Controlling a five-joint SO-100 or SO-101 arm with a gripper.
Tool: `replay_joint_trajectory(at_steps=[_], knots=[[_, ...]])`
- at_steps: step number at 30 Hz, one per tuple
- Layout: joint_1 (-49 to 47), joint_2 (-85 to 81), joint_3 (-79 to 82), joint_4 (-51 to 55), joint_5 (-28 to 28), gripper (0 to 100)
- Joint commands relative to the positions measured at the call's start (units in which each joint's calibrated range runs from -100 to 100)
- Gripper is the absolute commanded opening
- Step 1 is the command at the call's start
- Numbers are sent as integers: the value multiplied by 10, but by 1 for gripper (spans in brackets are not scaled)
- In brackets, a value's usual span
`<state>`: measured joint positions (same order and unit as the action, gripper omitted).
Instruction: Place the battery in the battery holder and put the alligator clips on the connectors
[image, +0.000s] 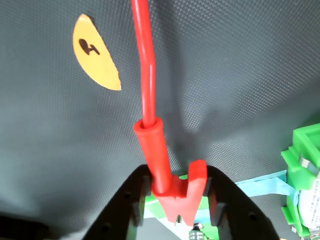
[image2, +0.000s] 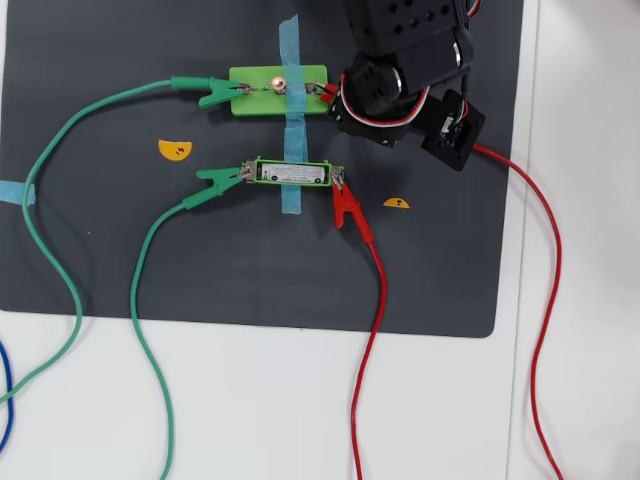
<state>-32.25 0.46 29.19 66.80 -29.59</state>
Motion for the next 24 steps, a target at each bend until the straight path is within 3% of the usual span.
replay_joint_trajectory(at_steps=[1,12,15,16,24], knots=[[22,-17,-2,5,1,1],[61,-16,20,-1,2,2],[60,-24,20,-2,34,2],[52,-25,31,-5,66,4],[-3,-107,93,-5,70,31]])
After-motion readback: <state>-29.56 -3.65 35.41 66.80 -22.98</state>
